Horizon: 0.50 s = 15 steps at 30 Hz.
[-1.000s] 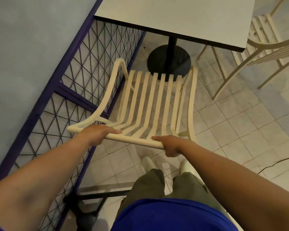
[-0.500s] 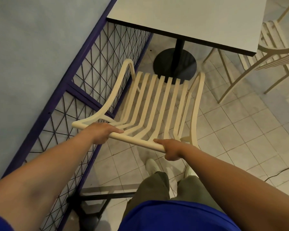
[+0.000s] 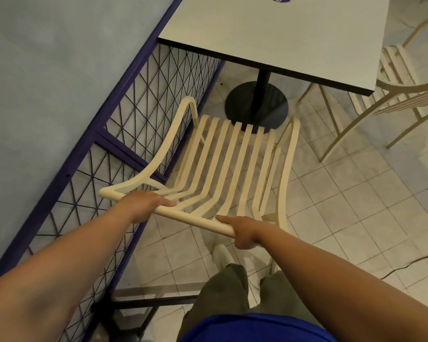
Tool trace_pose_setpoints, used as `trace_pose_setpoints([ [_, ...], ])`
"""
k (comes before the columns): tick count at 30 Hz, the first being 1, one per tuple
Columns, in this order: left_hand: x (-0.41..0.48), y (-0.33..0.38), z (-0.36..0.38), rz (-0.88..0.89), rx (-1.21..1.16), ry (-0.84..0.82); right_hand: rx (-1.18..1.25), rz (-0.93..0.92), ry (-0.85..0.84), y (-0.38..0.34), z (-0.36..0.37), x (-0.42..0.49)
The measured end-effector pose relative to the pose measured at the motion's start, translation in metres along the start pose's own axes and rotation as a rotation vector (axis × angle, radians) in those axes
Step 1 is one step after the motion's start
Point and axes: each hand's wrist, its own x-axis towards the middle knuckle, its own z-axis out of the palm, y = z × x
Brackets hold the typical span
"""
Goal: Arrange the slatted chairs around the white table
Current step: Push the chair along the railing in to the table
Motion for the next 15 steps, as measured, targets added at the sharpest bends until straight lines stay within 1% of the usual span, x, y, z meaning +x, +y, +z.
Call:
trace_pose_setpoints([
  [7,-0.006,-0.021,-0.001,-0.034,0.019,-0.019,0.047,-0.033,-0.022,-0.022,0.013,0.009],
  [15,-0.007,-0.021,0.000,0.000,0.038,-0.014,0.032,-0.020,-0.025,-0.022,0.012,0.010],
])
